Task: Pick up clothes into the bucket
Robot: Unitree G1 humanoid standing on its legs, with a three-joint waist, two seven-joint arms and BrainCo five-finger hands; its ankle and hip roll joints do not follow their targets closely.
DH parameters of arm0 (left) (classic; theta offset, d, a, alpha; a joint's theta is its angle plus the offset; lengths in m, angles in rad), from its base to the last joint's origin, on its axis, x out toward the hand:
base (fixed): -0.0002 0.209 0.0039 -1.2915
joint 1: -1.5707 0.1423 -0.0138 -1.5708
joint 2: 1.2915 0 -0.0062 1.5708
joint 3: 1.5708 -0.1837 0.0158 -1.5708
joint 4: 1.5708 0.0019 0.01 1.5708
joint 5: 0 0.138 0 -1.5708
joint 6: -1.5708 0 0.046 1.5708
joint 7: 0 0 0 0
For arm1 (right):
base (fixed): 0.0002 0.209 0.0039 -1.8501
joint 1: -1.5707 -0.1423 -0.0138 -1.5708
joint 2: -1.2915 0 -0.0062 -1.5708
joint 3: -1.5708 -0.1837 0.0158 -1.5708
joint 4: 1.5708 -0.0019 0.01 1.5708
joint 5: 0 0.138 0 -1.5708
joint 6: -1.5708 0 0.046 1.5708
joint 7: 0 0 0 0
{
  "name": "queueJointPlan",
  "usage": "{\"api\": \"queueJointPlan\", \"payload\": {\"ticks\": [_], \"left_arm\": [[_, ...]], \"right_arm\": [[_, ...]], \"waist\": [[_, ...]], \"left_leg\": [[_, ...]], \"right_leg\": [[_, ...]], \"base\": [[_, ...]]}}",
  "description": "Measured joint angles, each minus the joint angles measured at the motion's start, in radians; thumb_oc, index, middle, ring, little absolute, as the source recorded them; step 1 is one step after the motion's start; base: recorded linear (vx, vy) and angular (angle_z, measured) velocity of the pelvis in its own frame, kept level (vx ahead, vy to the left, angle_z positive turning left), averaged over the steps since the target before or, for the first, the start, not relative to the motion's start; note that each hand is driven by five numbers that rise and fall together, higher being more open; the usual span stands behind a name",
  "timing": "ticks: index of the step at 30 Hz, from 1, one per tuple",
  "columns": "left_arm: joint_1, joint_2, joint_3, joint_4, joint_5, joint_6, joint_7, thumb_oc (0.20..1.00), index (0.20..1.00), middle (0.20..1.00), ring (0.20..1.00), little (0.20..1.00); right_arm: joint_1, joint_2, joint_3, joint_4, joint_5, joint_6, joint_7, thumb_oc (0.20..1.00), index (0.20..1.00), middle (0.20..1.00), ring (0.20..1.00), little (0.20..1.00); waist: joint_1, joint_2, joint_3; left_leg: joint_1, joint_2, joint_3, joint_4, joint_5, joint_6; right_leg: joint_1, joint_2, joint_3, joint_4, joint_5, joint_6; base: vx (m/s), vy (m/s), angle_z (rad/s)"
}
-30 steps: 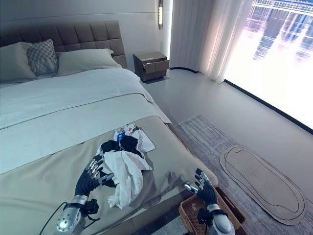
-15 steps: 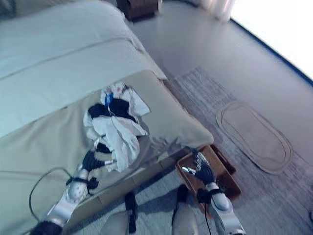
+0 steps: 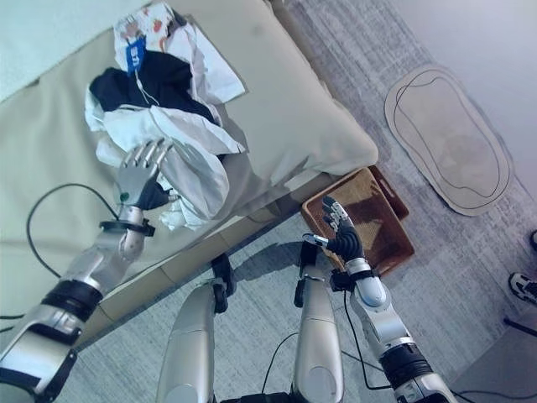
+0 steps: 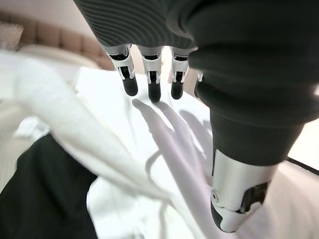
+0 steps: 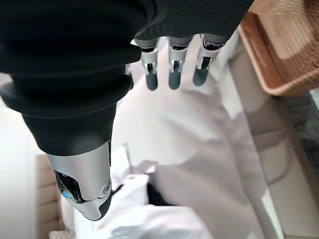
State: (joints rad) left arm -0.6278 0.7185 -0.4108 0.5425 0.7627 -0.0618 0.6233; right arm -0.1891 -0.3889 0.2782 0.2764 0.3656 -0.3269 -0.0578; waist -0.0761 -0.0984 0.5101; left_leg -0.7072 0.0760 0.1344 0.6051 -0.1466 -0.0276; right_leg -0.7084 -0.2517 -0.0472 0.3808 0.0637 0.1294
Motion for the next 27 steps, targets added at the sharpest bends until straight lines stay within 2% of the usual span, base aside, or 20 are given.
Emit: {"api": "queueJointPlan", "payload": {"ticks": [3,7,13,22,23,24,25,26,27], "left_arm": [[-0.053,0.032,-0.033,0.051,0.050,0.035,0.017,1.000,1.000,1.000,1.000,1.000],[-0.104,0.047,-0.056,0.110,0.087,0.066,0.022,1.000,1.000,1.000,1.000,1.000],[-0.226,0.069,-0.175,0.222,0.128,0.116,0.016,1.000,1.000,1.000,1.000,1.000],[-0.302,0.071,-0.265,0.276,0.167,0.118,-0.055,1.000,1.000,1.000,1.000,1.000],[-0.305,0.072,-0.273,0.278,0.167,0.116,-0.058,0.846,0.846,0.846,0.846,0.846],[-0.309,0.072,-0.275,0.279,0.169,0.113,-0.066,0.520,0.520,0.520,0.520,0.520],[-0.309,0.073,-0.275,0.278,0.171,0.111,-0.066,0.300,0.300,0.300,0.300,0.300],[-0.312,0.073,-0.275,0.278,0.187,0.106,-0.066,0.200,0.200,0.200,0.200,0.200],[-0.316,0.074,-0.276,0.278,0.200,0.100,-0.066,0.200,0.200,0.200,0.200,0.200]], "right_arm": [[-0.026,-0.013,0.006,-0.008,0.001,-0.005,-0.005,1.000,1.000,1.000,1.000,1.000],[-0.025,-0.019,0.006,-0.022,0.010,-0.018,-0.011,1.000,1.000,1.000,1.000,1.000],[-0.042,-0.023,0.004,-0.040,0.019,-0.023,-0.024,1.000,1.000,1.000,1.000,1.000],[-0.076,-0.021,0.004,-0.035,0.018,-0.023,-0.042,1.000,1.000,1.000,1.000,1.000],[-0.076,-0.021,0.004,-0.035,0.018,-0.023,-0.042,1.000,1.000,1.000,1.000,1.000],[-0.077,-0.021,0.004,-0.035,0.018,-0.023,-0.040,1.000,1.000,1.000,1.000,1.000],[-0.077,-0.021,0.004,-0.035,0.018,-0.023,-0.039,1.000,1.000,1.000,1.000,1.000],[-0.076,-0.021,0.004,-0.035,0.018,-0.023,-0.038,1.000,1.000,1.000,1.000,1.000],[-0.076,-0.021,0.004,-0.035,0.018,-0.023,-0.036,1.000,1.000,1.000,1.000,1.000]], "waist": [[-0.026,0.000,0.001],[-0.055,0.000,0.001],[-0.070,0.000,0.001],[-0.073,0.000,0.001],[-0.072,0.000,0.000],[-0.071,0.000,-0.001],[-0.072,-0.001,-0.002],[-0.072,-0.001,-0.005],[-0.072,-0.001,-0.007]], "left_leg": [[-0.066,0.005,0.000,0.068,-0.026,0.011],[-0.112,0.010,0.003,0.106,-0.045,0.012],[-0.198,0.013,0.006,0.162,-0.070,0.016],[-0.200,0.010,0.030,0.177,-0.086,0.029],[-0.200,0.009,0.030,0.178,-0.086,0.028],[-0.200,0.006,0.030,0.177,-0.087,0.029],[-0.200,0.007,0.030,0.176,-0.087,0.028],[-0.201,0.008,0.030,0.176,-0.088,0.027],[-0.201,0.006,0.030,0.176,-0.088,0.026]], "right_leg": [[-0.070,0.000,0.019,0.070,-0.020,-0.002],[-0.123,0.002,0.032,0.099,-0.034,0.007],[-0.207,0.004,0.050,0.143,-0.039,0.008],[-0.223,0.003,0.076,0.153,-0.040,0.010],[-0.223,0.003,0.077,0.153,-0.040,0.010],[-0.223,0.002,0.077,0.153,-0.041,0.010],[-0.223,0.002,0.077,0.152,-0.041,0.010],[-0.224,0.001,0.077,0.152,-0.042,0.011],[-0.224,0.001,0.077,0.152,-0.042,0.012]], "base": [[-0.03,0.015,-0.05],[-0.01,0.006,-0.04],[0.00,0.010,-0.05],[0.01,0.011,-0.05],[0.00,0.000,0.00],[0.00,0.000,0.00],[0.00,0.000,0.00],[0.00,0.000,0.00],[0.00,0.000,0.00]]}}
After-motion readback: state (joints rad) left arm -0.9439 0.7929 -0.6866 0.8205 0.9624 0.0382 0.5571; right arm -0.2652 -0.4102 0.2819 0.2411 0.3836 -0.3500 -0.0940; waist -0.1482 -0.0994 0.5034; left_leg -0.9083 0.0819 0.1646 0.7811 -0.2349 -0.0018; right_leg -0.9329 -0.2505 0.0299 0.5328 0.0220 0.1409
